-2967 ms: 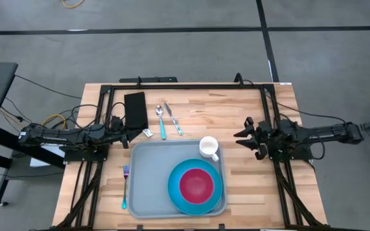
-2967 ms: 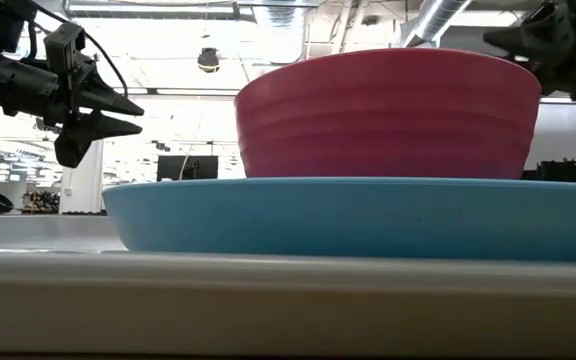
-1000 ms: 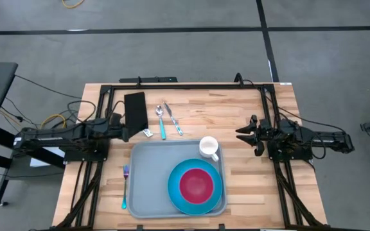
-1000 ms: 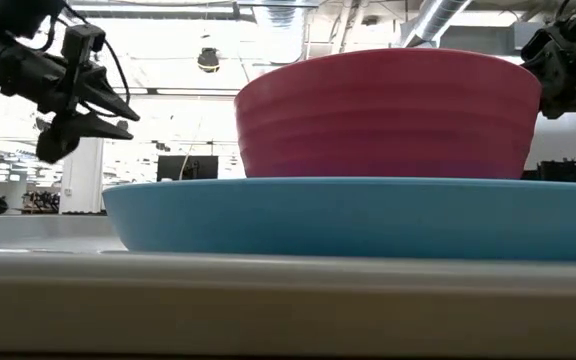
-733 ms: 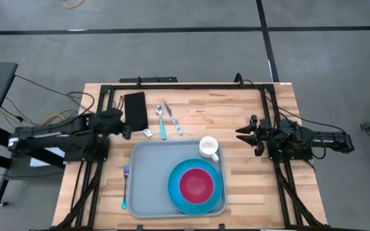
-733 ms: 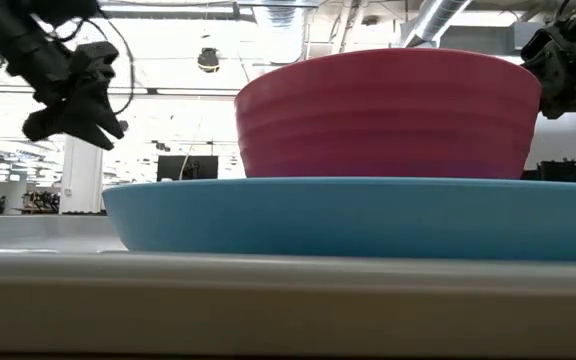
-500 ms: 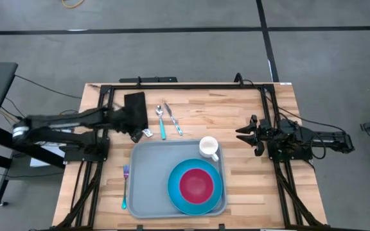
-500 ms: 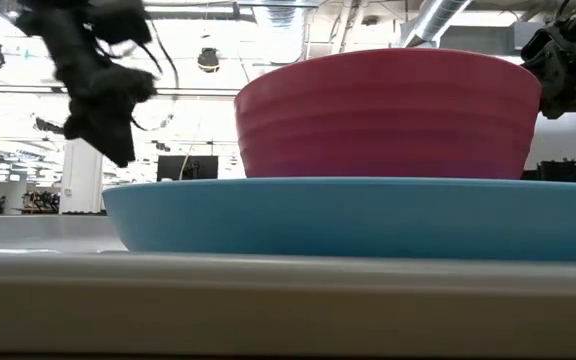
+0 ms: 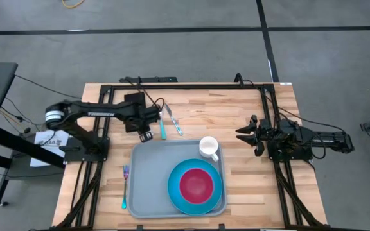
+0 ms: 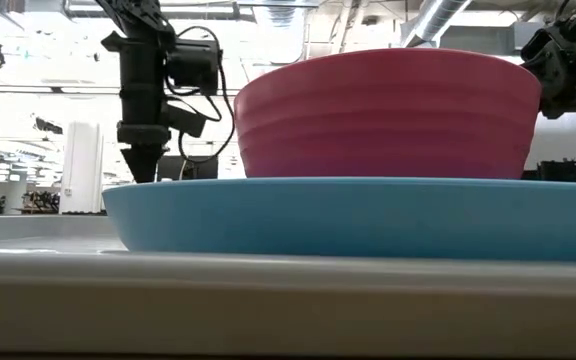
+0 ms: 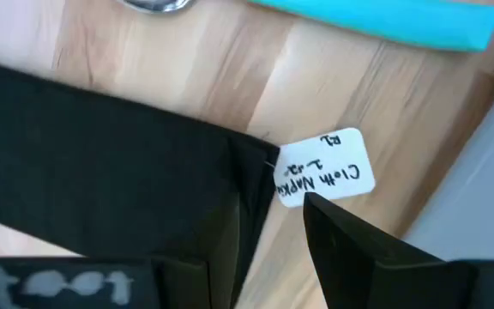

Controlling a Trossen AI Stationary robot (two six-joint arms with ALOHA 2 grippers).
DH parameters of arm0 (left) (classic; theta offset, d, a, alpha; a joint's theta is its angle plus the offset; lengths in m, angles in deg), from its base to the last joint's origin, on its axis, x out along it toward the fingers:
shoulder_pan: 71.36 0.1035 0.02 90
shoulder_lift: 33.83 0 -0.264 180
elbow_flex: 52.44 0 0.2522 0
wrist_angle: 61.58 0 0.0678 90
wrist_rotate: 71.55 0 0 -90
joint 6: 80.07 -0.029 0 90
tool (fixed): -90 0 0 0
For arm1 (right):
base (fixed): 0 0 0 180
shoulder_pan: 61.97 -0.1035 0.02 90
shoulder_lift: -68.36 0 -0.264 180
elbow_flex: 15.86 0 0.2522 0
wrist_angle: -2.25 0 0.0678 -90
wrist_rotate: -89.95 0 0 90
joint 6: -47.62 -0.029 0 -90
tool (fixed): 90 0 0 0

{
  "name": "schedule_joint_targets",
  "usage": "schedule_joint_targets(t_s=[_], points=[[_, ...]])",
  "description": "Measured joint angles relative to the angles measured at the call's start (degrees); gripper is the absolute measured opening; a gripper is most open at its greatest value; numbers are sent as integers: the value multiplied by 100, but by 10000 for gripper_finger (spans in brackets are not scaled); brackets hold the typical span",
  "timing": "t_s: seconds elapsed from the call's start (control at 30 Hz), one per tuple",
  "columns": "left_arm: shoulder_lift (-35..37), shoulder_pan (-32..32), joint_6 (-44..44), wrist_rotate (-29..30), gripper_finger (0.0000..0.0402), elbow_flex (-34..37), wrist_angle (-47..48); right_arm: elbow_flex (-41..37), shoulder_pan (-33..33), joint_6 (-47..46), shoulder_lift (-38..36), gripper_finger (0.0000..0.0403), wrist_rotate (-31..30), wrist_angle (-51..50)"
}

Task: Set up tray
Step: Put the black napkin on the gray tray to the left of the blue plate

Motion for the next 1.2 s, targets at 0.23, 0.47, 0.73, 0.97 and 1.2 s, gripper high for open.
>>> schedule_joint_targets(t_s=[0.23, 0.47, 0.73, 0.97, 1.2], points=[[-344, 248, -120, -63, 122, 128, -57, 0, 0, 0, -1, 129, 0, 0], [-427, 551, -370, -279, 122, 200, -202, 0, -1, 0, -1, 129, 0, 0], [-425, 817, -569, -484, 122, 420, -776, 0, -1, 1, -1, 129, 0, 0], [-390, 839, -570, -484, 122, 910, -1162, 0, 0, 0, 0, 129, 0, 0], [-390, 837, -606, -480, 122, 1063, -1414, 0, -2, 0, -2, 129, 0, 0]])
